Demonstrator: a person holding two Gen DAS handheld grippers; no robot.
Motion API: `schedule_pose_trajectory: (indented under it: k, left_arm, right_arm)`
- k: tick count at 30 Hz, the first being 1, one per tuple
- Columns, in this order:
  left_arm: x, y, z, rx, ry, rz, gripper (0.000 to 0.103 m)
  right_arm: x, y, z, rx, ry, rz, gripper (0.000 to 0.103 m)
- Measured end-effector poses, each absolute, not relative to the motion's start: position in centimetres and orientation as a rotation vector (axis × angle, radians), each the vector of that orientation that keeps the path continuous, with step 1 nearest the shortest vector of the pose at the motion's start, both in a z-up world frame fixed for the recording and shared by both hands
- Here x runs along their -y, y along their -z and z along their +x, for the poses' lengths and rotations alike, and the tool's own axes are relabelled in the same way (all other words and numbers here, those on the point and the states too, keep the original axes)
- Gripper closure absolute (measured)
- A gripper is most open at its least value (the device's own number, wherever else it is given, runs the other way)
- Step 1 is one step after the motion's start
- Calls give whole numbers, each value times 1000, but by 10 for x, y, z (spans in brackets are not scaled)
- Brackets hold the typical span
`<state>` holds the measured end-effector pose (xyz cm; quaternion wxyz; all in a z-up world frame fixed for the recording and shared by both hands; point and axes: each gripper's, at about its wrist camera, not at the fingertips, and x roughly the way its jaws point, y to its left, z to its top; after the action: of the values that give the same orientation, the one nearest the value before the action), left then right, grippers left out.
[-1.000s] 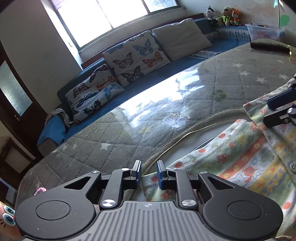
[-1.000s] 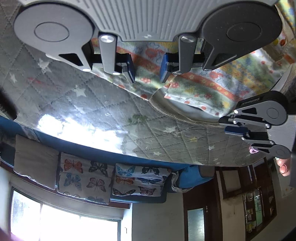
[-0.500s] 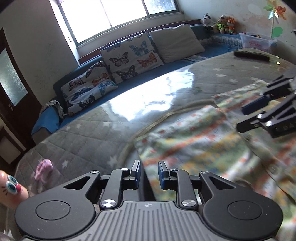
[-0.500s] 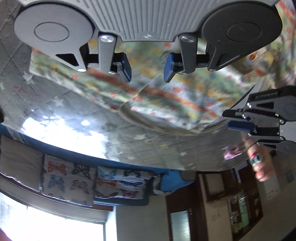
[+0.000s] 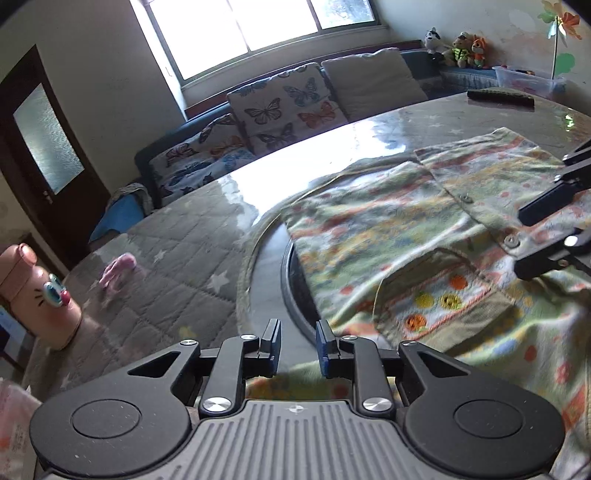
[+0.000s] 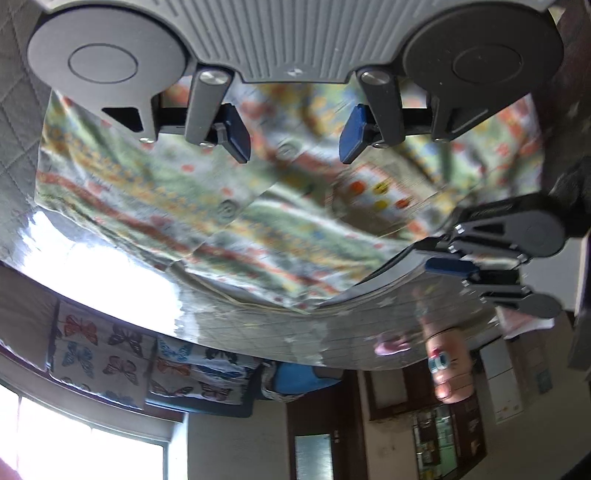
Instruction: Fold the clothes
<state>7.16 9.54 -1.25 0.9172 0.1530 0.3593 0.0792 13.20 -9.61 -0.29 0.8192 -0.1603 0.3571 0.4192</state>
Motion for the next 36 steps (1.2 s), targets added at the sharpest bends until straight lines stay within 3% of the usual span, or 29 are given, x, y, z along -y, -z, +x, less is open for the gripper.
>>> schedule_pose_trajectory:
  k: [12, 17, 19, 27, 30, 32, 36]
  left_arm:
    - [-80, -9, 27, -652, -183, 302, 75]
    - [-53, -13, 23, -629, -69, 269, 75]
    - [-44, -12, 27, -631, -31, 247, 82]
    - [-30, 4, 34, -680, 78, 137, 88]
    - [-27, 6, 29, -681, 98, 119, 88]
    - [-26, 4, 26, -672, 103, 114, 88]
    - [-30, 0, 26, -656, 96, 89, 88]
  right_arm:
    - [123, -22, 77, -691, -857, -355, 47]
    - [132, -23, 47, -713, -905, -328, 53]
    - [135, -21, 35, -727, -920, -321, 55]
    - [136, -7, 8, -784, -952, -318, 71]
    - [136, -3, 4, -781, -945, -327, 84]
    - [141, -5, 2, -775, -941, -312, 97]
    - [158, -19, 6, -758, -917, -226, 98]
